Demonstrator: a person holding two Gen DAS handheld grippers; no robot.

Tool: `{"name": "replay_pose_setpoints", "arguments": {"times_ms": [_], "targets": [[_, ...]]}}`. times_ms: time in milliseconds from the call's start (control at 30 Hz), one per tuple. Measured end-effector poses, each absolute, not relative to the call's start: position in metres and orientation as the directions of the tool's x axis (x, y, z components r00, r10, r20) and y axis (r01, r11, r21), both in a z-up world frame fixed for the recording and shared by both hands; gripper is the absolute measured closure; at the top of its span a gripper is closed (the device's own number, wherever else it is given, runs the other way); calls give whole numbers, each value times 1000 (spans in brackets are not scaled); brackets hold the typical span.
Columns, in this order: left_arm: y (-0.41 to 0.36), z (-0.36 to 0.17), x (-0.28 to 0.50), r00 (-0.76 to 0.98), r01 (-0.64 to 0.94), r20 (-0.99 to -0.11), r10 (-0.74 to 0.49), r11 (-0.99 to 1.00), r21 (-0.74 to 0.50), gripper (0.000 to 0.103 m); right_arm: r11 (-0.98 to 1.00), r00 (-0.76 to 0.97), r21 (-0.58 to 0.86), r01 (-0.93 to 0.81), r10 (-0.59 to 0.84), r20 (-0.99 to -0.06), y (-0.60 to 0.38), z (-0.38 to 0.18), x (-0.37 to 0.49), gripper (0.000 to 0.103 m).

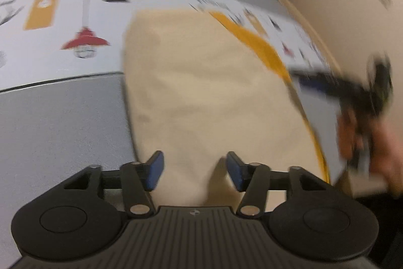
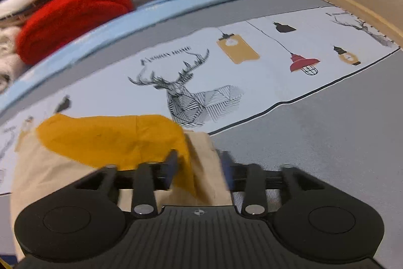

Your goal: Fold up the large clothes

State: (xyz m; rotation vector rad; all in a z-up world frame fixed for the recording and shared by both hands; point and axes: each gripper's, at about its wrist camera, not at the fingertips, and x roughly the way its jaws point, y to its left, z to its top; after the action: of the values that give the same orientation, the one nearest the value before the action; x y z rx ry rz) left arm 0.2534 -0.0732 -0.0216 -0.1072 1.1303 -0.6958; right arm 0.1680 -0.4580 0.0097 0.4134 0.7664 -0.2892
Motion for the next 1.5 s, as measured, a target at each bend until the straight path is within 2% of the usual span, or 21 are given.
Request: {"name": "replay_pose_setpoints", "arguments": {"times_ms": [33,167,267,300,333,400,500,633,700,767,800,833,900,933,1033,1267,1333,1400,1433,1467,1500], "targets": [[-69,-23,258,254,417,-793,-554,802,-427,34,881,693,290,374,-58,-719,-460,10,161,41],[-58,-41,276,240,236,-804,-543,836,-494,33,882,641,363,300,95,-761,-464,-6,138,39],[-58,-57,286,208,147,-804,-557,831,-537,25,870,590,403,284,173,-789,-470,-23,124,35],[-59,-62,289,200,124,-801,-564,826,-551,22,864,578,417,281,194,-793,-471,-27,120,29],[-61,-66,294,193,105,-797,-573,819,-564,20,859,565,428,280,213,-797,-472,-31,117,23],[-68,-79,302,178,60,-783,-597,800,-596,18,845,546,453,286,244,-801,-476,-39,114,19],[-75,-96,312,172,8,-751,-638,763,-646,15,817,529,493,299,288,-798,-478,-50,117,18],[-87,-104,321,208,17,-719,-663,738,-675,14,825,530,499,266,307,-791,-469,-52,127,14],[-91,-100,321,246,30,-721,-648,748,-663,25,834,537,495,243,309,-785,-463,-47,133,20],[-97,-89,320,289,72,-719,-632,763,-642,37,848,556,488,206,309,-772,-455,-42,139,42],[-100,-80,320,311,103,-710,-631,765,-635,45,855,564,481,196,303,-768,-454,-39,142,56],[-102,-71,320,329,134,-700,-634,765,-630,48,864,575,468,186,291,-765,-451,-37,145,68],[-103,-55,324,353,181,-681,-642,761,-623,54,872,597,457,178,273,-754,-449,-31,152,85],[-103,-45,326,365,202,-675,-640,763,-614,54,869,610,462,179,271,-744,-450,-29,156,89],[-100,-22,336,423,255,-658,-623,778,-574,54,857,666,487,166,267,-696,-450,-18,169,93],[-57,-4,379,510,225,-608,-608,777,-588,54,853,772,516,73,279,-571,-427,4,213,95],[-47,-2,390,536,192,-607,-587,784,-590,51,858,794,511,52,275,-543,-419,9,227,95],[-37,-2,401,566,132,-618,-545,800,-585,36,857,816,513,43,267,-513,-410,12,242,95],[-29,0,402,581,98,-635,-510,818,-567,32,861,822,507,50,253,-511,-406,12,247,95],[-25,3,404,594,77,-653,-470,841,-536,27,878,819,473,76,216,-532,-401,10,254,94],[-22,7,402,598,82,-671,-438,867,-492,27,899,809,424,112,165,-564,-395,8,259,87]]}}
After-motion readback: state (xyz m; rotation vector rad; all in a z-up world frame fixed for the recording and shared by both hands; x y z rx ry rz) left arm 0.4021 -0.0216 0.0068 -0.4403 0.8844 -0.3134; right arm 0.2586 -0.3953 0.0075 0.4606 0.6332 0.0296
